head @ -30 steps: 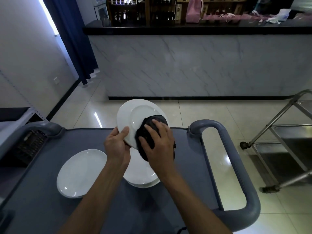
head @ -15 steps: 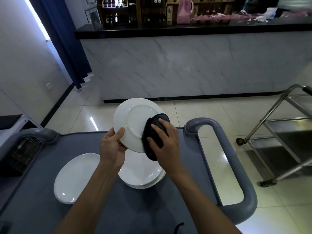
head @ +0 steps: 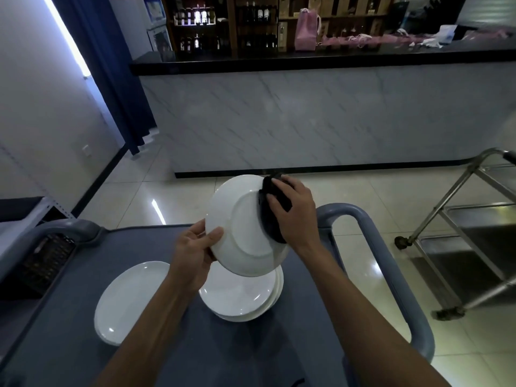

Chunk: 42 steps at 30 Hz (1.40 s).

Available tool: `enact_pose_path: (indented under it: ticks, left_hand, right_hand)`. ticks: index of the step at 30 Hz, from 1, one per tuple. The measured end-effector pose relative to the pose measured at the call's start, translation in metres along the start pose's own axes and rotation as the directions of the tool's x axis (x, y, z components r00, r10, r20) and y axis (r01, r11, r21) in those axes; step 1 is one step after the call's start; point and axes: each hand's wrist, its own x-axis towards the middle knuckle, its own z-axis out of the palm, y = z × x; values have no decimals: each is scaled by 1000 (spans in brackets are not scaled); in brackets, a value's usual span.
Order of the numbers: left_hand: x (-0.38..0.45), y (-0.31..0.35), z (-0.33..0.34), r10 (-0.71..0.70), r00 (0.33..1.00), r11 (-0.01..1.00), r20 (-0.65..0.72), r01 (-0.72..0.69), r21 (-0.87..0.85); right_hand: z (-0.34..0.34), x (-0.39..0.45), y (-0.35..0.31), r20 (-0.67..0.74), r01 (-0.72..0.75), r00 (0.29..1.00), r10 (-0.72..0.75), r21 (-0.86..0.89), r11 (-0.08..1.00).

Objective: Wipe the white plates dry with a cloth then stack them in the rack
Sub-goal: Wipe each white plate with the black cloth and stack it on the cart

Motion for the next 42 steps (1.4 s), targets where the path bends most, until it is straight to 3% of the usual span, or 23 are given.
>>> enact_pose_path:
  ticks: [11, 21, 26, 31, 42]
  left_hand:
    - [-6, 5, 0, 7, 996, 990, 85, -19, 139]
    - [-10, 8, -5, 14, 996, 985, 93, -30, 171]
    - [-12, 1, -7, 23, 998, 994, 64, -30, 101]
    - [-16, -6, -19, 33, 999, 999, 40, -33, -1]
    - [-16, -4, -32, 7, 998, 992, -64, -15, -127]
  right_hand:
    - [22, -5, -41, 121, 301, 950, -289, -101, 948]
    - [26, -17, -52, 227, 444, 884, -408, -140, 885]
    - [24, -9, -49, 126, 348, 934, -335, -100, 932]
    - [20, 3, -29, 70, 118, 991, -115, -43, 992]
    - [18, -15, -6, 116, -103, 989, 94, 74, 992]
